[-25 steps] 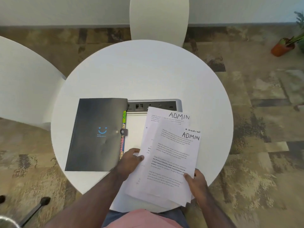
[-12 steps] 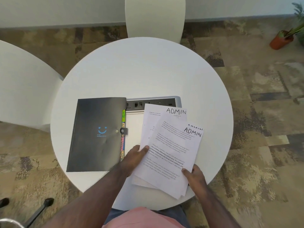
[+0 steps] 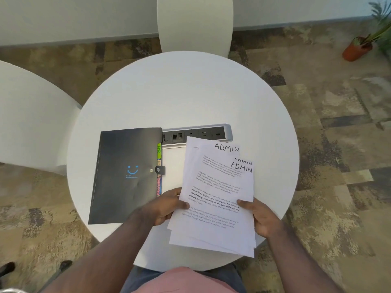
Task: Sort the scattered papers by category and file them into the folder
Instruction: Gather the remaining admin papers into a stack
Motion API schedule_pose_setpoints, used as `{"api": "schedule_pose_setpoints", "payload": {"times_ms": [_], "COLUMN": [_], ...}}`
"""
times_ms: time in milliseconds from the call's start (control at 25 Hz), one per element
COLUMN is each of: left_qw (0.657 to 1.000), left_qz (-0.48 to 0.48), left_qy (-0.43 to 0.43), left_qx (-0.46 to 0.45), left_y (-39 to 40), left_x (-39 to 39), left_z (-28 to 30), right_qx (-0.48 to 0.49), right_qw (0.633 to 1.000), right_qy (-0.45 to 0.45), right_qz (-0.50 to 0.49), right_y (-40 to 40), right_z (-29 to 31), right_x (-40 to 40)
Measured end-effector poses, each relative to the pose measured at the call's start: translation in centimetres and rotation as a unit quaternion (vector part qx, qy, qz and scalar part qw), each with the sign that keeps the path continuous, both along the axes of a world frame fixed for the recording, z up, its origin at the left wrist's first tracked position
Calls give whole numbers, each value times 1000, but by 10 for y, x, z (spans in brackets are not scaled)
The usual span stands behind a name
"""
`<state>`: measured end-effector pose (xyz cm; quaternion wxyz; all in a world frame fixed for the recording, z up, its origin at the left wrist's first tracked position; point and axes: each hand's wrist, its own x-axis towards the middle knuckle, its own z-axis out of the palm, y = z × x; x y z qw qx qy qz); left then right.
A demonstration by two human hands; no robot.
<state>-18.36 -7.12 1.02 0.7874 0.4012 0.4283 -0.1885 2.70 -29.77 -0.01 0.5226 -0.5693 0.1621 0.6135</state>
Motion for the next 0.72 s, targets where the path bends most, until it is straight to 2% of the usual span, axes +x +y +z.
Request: {"api": "schedule_pose_setpoints", "payload": {"times_ms": [160,320,560,720], "left_qw": [994,974,924,920], "left_qz": [97,133,141,101], "left_qy": [-51,-126,-221,-209], "left_qx": [15,136,278,316], "left_y": [25,55,63,49], "left_x": [11,42,67,62], "left_z": [28,79,129,120], "right_qx": [31,80,126,137], "right_qw": [977,938,896,892], "right_qy": [-209,-336,-426,-430], "right_qz": [33,13,-24,-4], "right_y": [22,44,65,64], "right_z": [37,77,104,103], "right_x": [5,4,16,24]}}
